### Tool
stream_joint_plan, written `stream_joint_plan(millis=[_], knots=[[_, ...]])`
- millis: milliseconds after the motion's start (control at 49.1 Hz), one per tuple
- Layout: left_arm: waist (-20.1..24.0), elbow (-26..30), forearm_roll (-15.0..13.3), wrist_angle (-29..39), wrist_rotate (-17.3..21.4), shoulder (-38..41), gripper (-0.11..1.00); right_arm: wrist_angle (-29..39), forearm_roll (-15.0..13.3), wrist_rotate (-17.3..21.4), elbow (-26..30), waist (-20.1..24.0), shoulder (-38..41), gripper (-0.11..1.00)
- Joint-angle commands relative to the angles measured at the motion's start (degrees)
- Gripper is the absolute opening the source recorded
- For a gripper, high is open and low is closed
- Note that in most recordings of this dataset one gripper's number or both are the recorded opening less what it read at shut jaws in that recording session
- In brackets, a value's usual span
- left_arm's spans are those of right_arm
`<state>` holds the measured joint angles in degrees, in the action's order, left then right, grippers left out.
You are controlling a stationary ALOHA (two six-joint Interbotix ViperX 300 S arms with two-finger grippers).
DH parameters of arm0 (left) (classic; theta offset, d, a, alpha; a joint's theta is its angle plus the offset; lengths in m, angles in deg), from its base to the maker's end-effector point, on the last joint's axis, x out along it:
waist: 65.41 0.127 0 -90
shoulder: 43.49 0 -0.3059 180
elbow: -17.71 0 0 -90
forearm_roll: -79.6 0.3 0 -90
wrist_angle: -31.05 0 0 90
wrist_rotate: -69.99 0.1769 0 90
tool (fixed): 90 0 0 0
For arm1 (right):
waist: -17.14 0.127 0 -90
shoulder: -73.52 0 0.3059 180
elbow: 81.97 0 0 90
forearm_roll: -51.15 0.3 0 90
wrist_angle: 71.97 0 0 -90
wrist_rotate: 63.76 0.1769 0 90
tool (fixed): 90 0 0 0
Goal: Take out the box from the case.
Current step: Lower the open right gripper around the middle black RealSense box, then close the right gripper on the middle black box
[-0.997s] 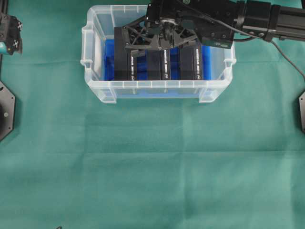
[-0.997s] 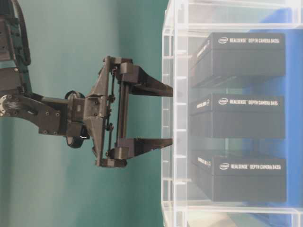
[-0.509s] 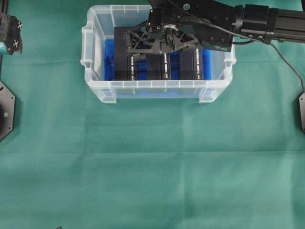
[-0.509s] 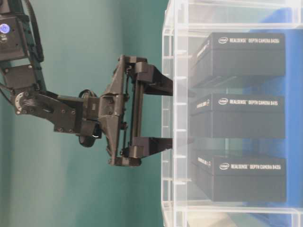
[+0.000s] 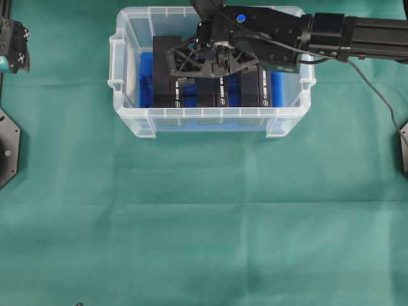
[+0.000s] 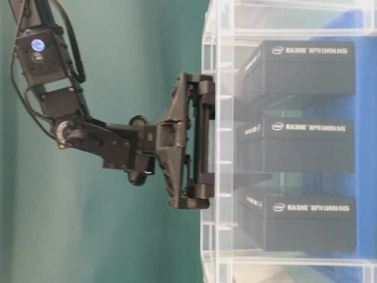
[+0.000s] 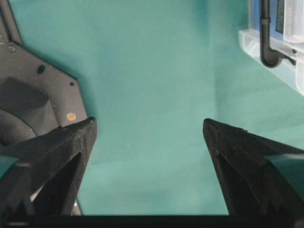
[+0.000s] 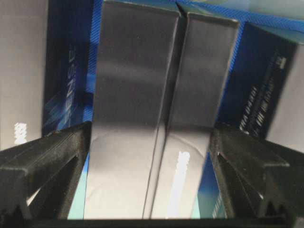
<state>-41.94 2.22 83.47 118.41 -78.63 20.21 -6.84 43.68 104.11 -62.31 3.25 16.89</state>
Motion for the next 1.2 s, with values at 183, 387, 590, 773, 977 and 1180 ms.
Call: stream_joint_plan(millis=[183,387,590,773,977,1180], knots=[[0.2,0.9,0.3,-0.2,0.0,-0.2,0.98,-1.5,1.0,-0.2,0.2,-0.6,0.0,0.95],[0.2,0.9,0.4,-0.2,0.0,-0.2,0.98,-1.0,2.5,0.0,0.1,-0.7,0.0,0.94],[0.1,0.9,0.5,0.1,-0.1,-0.1,0.98,2.1,4.9,0.2,0.2,-0.6,-0.1,0.77],[0.2,0.9,0.5,0.5,-0.3,-0.1,0.98,3.5,5.5,0.0,0.3,-0.6,0.0,0.66],[0.2,1.0,0.4,0.5,-0.4,-0.2,0.98,3.3,5.5,-0.1,1.0,-0.6,-0.1,0.66],[0.1,1.0,0.4,1.1,-0.4,-0.1,0.98,3.8,5.5,0.2,2.6,-0.6,-0.3,0.66]])
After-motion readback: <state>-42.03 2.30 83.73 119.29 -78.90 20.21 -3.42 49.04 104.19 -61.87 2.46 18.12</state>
